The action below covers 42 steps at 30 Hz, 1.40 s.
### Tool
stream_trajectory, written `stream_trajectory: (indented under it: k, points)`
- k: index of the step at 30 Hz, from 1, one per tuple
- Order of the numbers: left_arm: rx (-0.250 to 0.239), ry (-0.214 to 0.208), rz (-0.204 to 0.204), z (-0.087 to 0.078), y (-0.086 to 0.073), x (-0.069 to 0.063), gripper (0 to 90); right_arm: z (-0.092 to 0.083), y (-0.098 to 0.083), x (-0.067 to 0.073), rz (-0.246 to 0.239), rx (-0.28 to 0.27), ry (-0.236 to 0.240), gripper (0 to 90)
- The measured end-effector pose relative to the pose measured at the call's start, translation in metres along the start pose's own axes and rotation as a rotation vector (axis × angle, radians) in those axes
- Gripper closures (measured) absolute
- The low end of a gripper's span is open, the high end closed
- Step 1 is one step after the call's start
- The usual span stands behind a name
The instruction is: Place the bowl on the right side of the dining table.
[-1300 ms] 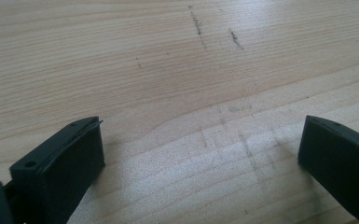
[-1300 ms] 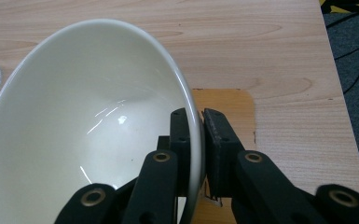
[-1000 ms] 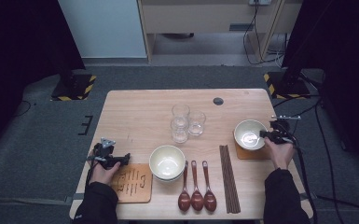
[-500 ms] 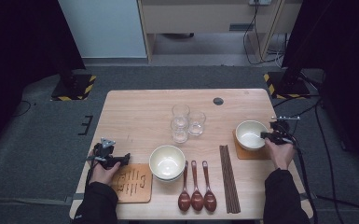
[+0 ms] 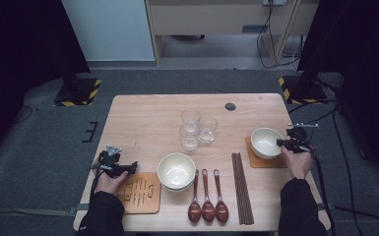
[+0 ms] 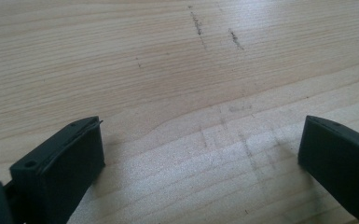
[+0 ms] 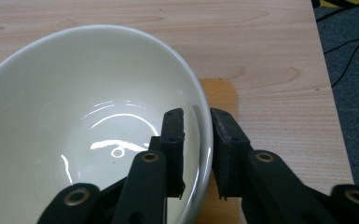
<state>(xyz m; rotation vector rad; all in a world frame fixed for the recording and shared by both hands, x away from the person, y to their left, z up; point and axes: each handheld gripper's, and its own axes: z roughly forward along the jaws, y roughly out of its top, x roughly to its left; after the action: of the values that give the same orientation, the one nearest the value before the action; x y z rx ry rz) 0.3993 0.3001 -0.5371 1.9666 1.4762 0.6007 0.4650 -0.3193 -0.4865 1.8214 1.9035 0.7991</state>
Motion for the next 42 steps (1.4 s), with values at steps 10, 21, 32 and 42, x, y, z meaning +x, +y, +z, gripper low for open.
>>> stream_trajectory:
  k: [10,21,32,42]
  points:
    - [-0.009,0.009,-0.014,-0.004,-0.001,0.002,4.9,-0.016,0.003,0.005,-0.030,-0.094,-0.013,51.5]
    - [-0.059,-0.050,-0.051,-0.027,0.010,0.000,24.8,-0.037,0.005,0.013,-0.079,-0.208,0.030,39.3]
    - [-0.168,-0.137,-0.055,-0.052,0.026,-0.012,27.2,-0.055,0.002,0.032,-0.153,-0.254,0.070,32.6]
    - [-0.230,-0.197,-0.040,-0.072,0.038,-0.023,26.6,-0.057,-0.002,0.036,-0.165,-0.256,0.082,29.7]
